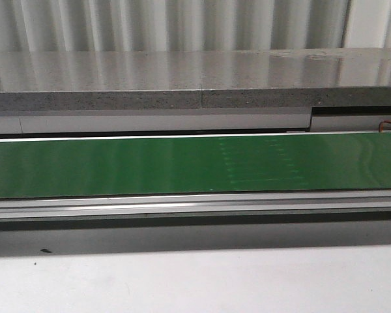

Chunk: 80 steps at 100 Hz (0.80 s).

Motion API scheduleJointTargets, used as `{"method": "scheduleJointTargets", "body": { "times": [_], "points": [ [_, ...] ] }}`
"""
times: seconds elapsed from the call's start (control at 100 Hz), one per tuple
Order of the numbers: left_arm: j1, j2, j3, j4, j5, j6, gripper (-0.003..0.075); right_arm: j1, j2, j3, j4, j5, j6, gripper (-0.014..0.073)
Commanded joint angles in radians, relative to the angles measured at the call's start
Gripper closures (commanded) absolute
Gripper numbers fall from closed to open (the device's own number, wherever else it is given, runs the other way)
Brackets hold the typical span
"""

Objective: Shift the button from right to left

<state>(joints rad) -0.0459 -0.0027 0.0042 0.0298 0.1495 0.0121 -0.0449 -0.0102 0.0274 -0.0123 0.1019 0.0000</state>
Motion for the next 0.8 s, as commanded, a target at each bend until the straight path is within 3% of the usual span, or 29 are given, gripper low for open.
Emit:
{"method": "scheduleJointTargets", "body": {
  "times": [0.0,0.64,0.79],
  "points": [
    [0.002,-0.033,0.038,-0.002,-0.076,-0.006,0.0741,-0.005,-0.02,-0.021,-0.013,-0.084,0.0,0.0662],
    [0.002,-0.033,0.038,-0.002,-0.076,-0.006,0.0741,-0.005,-0.019,-0.023,-0.013,-0.083,0.0,0.0662],
    [0.002,-0.033,0.038,-0.002,-0.076,-0.006,0.0741,-0.005,-0.011,-0.089,-0.024,0.0,0.0,0.0662]
  ]
}}
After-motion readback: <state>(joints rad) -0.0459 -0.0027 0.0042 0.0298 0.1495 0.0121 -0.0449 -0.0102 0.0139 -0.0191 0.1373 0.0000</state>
